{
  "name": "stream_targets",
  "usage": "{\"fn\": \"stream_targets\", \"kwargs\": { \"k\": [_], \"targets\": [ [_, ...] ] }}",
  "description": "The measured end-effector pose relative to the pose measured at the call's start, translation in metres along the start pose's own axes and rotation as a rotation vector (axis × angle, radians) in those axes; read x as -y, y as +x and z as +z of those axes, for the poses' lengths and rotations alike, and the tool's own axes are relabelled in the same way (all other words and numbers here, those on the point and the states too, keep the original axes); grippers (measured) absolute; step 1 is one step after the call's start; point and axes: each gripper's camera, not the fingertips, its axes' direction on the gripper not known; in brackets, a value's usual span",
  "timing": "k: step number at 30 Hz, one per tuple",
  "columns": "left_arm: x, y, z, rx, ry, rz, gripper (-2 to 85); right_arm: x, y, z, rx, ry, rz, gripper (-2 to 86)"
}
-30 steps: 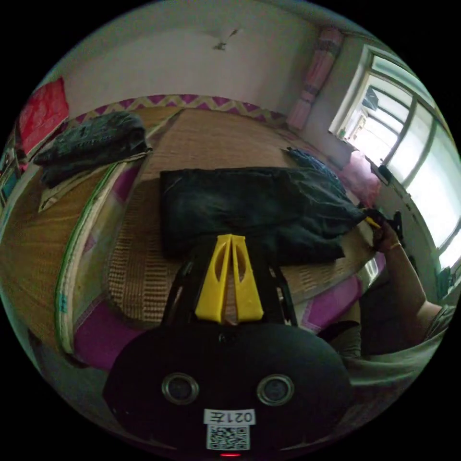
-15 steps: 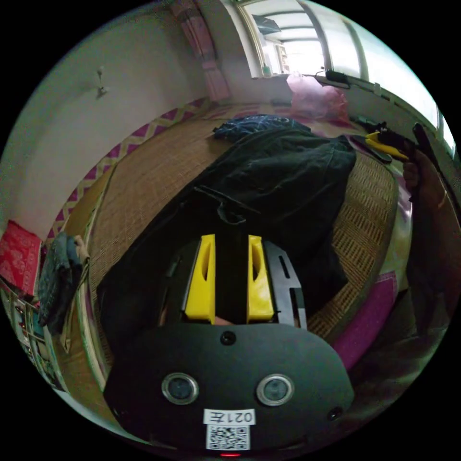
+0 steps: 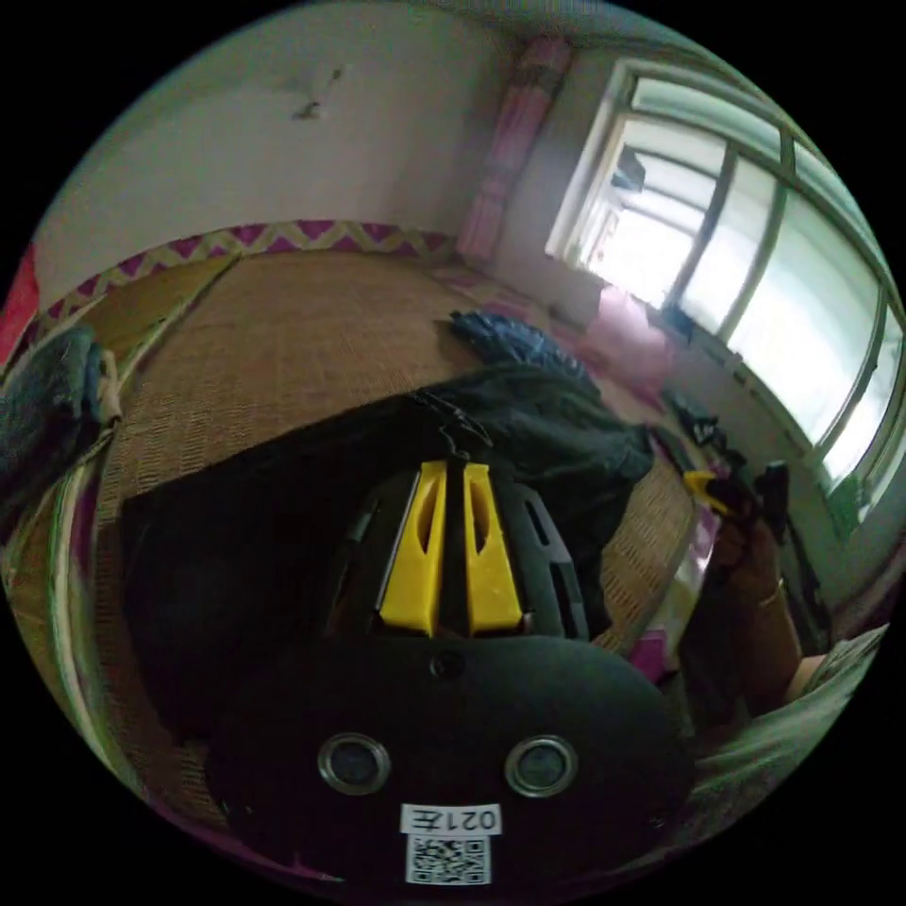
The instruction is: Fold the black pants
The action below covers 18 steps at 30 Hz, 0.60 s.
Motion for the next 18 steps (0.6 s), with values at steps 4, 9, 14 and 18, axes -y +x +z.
{"fn": "stream_targets", "kwargs": {
  "k": [4,9,14,18],
  "targets": [
    [-0.006,-0.102,-0.125,0.071,0.204,-0.106,-0.2,-0.007,-0.011,0.007,0.016,0.014,0.001,1.5],
    [-0.044,-0.248,-0.256,0.294,0.283,-0.318,-0.4,-0.022,-0.027,0.026,0.023,0.015,0.0,0.8],
    [-0.106,-0.385,-0.312,0.512,0.222,-0.583,-0.3,-0.044,-0.044,0.067,0.018,-0.015,0.001,0.6],
    [-0.132,-0.46,-0.338,0.501,0.224,-0.676,-0.3,-0.058,-0.058,0.114,0.011,-0.063,-0.002,1.0]
  ]
}}
